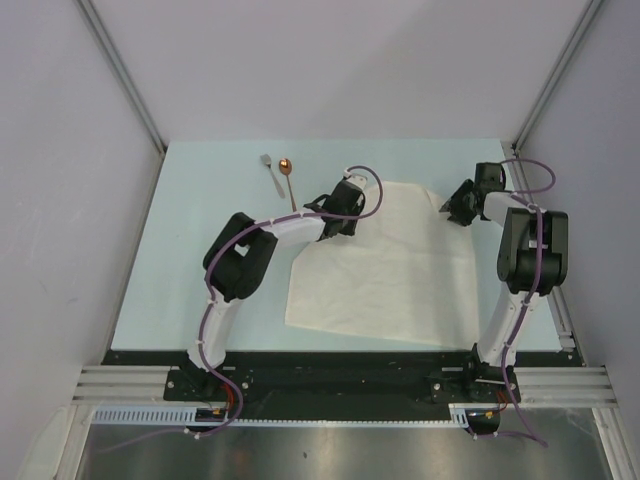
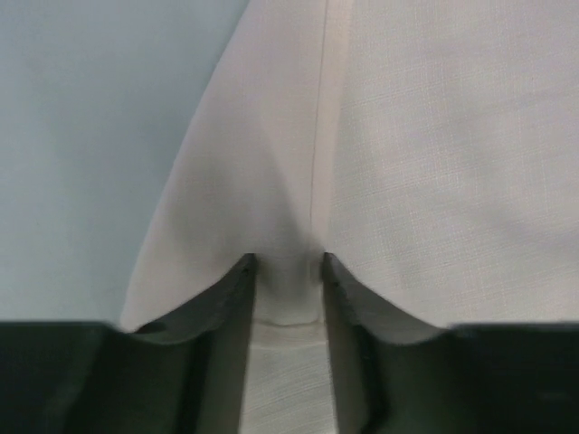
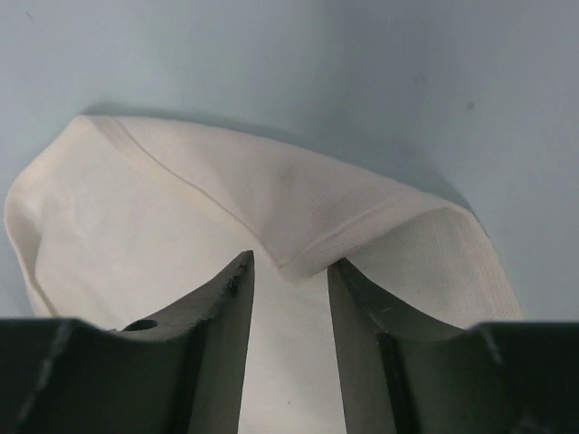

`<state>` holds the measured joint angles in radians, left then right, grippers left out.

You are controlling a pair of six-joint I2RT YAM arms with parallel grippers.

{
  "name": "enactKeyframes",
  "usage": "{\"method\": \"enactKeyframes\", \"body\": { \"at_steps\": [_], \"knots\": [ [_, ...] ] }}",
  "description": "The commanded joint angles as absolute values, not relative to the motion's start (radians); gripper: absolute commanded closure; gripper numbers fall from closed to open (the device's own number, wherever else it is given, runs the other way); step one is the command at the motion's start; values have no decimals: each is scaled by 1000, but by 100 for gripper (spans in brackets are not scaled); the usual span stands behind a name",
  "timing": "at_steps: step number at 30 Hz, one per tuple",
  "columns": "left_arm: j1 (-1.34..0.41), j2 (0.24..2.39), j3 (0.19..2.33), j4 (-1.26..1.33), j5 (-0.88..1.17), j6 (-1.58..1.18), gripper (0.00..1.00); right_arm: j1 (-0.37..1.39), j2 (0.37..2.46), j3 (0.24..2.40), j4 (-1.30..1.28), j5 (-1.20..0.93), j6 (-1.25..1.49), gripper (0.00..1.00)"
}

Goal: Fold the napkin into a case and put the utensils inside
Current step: Flatten out the crumpled napkin at the center of the board.

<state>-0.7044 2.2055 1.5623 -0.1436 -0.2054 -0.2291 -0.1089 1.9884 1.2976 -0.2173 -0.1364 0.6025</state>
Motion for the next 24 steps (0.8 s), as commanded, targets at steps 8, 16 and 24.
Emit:
{"method": "enactKeyframes", "body": {
  "at_steps": [8, 16, 24],
  "knots": [
    [-706, 2131, 1585, -163, -192, -152, 100, -144, 1993, 1371, -225, -212, 641, 97],
    [-661, 2069, 1641, -155, -81, -109, 100, -202, 2017, 1423, -212, -333, 715, 100],
    [-558, 2229, 1916, -195, 19, -100, 100, -271, 2177, 1528, -43, -528, 906, 100]
  ]
}}
